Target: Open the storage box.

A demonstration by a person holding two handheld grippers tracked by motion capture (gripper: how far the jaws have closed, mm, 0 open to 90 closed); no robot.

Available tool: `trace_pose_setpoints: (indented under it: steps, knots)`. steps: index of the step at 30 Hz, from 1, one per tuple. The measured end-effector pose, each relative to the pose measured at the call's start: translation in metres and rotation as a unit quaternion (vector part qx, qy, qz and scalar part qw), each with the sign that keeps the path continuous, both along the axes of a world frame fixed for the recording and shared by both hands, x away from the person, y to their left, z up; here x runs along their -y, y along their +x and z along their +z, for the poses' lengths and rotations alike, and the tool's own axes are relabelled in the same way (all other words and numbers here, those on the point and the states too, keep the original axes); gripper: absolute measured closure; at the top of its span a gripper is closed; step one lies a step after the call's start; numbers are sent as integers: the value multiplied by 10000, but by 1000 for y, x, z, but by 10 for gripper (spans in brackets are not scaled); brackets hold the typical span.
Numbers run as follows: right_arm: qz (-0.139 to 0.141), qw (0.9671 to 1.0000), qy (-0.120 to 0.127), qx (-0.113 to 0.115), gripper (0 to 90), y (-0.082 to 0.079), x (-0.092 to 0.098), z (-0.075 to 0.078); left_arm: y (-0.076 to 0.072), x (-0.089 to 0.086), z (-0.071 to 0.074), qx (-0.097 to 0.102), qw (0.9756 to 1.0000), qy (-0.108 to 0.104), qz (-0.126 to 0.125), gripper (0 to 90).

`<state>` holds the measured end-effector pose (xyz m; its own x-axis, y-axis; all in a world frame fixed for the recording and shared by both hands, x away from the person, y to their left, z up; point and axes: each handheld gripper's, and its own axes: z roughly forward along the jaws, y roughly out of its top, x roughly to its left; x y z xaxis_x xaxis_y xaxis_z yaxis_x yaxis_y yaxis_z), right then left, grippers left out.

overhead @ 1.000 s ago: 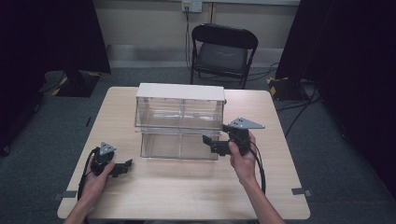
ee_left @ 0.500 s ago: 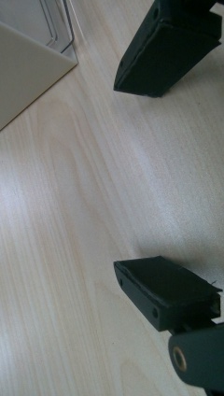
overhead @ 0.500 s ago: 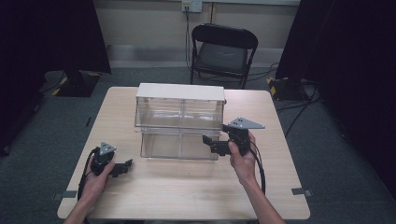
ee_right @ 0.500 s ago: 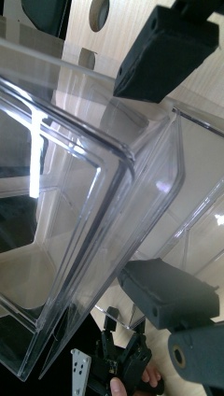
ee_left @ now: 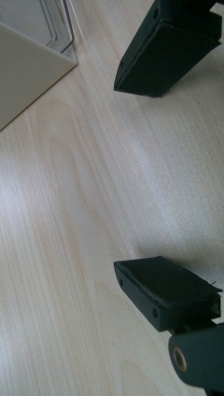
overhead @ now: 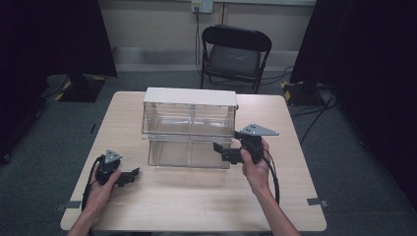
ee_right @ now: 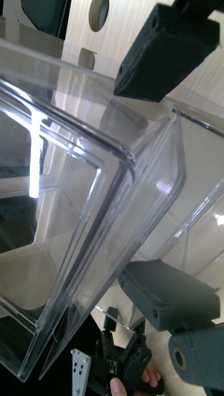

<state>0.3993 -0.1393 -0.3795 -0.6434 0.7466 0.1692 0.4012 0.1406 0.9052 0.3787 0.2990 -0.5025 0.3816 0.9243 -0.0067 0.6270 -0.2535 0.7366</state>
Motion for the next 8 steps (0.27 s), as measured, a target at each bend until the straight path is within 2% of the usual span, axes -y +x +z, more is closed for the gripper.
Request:
trace_pose_setpoints:
  steps: [8]
  knots:
    - [20,10000,-11,-9,124,0,0,1,0,0,0,-2,10000,4,-2,116]
